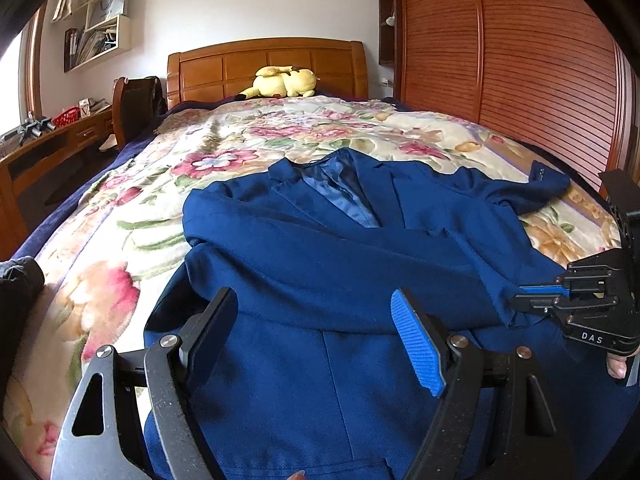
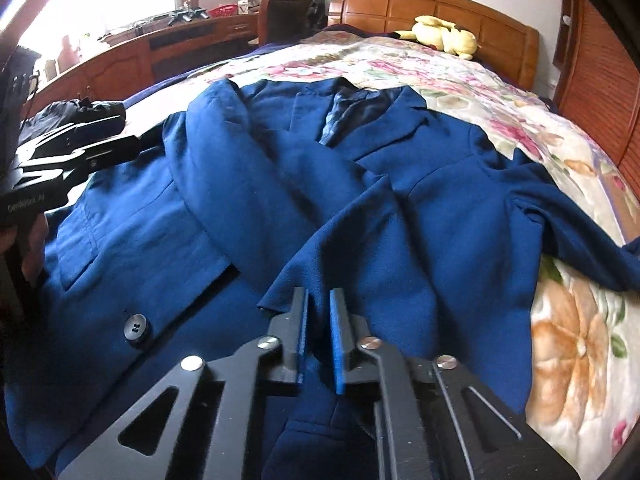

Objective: Fold large clothes

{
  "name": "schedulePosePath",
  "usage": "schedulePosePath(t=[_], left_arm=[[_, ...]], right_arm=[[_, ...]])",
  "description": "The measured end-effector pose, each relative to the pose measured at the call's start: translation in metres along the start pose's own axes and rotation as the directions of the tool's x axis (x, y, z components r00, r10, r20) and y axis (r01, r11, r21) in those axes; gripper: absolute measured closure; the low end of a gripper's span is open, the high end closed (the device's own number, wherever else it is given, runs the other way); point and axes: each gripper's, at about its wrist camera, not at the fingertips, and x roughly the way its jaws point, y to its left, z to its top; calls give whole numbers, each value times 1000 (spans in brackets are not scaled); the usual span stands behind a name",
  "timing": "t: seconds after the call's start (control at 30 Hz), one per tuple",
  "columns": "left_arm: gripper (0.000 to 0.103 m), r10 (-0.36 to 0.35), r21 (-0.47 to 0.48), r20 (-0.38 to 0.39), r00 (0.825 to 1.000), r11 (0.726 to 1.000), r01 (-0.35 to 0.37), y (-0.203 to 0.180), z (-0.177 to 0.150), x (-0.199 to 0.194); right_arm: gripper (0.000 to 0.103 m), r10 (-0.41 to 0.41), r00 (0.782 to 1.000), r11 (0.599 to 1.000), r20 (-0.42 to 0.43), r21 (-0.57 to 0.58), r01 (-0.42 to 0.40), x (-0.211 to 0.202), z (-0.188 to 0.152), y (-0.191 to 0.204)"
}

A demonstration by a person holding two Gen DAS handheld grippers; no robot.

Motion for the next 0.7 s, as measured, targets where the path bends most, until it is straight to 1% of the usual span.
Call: schedulePosePath(t=[0.07,0.17,0.27,0.33,0.47,0.6,0.7], left_arm=[[23,-3,-1,2,1000,1000,3,0,0,0],[23,-4,4,4,1000,1000,4,0,0,0],[23,-8,7,2,1000,1000,8,-1,0,0],[23,-9,9,-2,1000,1000,9,-1,0,2],[23,-9,15,-7,1000,1000,9,-2,0,3],[23,-11,19,-4,1000,1000,11,-3,0,2],[23,-11,19,-2,1000,1000,11,-3,0,2]], right_arm=[[99,-15,1000,1000,14,6,14,-4,0,-1],[99,-28,998,998,58,57,25,-15,4,-12],[99,-77,991,989,109,131,63,-30,10,-33],[99,-90,987,979,131,196,63,-38,13,-53],[99,-177,978,953,111,267,143,-41,12,-84],[100,-201,978,938,62,299,174,-32,10,-101],[100,-248,968,926,34,303,226,-24,8,-108]])
